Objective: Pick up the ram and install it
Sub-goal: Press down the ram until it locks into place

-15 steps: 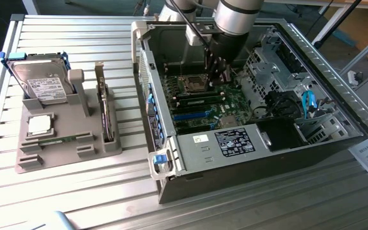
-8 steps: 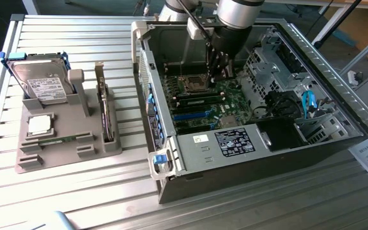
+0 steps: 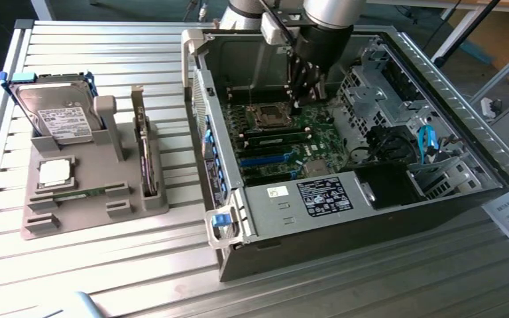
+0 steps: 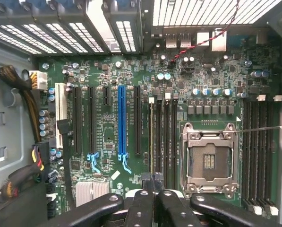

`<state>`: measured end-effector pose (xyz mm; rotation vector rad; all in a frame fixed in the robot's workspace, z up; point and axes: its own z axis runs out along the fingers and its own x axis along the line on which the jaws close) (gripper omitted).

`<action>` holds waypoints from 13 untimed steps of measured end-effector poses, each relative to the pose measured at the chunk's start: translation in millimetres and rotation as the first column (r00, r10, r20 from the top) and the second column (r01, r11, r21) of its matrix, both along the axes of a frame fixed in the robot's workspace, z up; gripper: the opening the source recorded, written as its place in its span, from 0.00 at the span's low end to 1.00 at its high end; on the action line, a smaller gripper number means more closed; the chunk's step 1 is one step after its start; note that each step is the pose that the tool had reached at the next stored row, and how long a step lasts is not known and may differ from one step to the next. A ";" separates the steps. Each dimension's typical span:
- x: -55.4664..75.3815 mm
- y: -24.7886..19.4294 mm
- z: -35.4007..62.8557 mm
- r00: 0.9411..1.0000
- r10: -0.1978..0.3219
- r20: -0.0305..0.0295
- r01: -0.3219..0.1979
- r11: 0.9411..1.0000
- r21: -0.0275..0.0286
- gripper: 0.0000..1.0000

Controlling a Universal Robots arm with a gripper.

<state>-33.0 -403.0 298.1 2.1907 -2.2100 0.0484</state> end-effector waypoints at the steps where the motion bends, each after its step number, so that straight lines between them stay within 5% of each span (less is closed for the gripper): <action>1: 0.0 0.0 1.7 1.000 0.000 -0.001 0.000 1.000 0.000 0.11; 13: 0.0 0.0 32.6 1.000 0.000 -0.007 0.000 1.000 0.000 0.11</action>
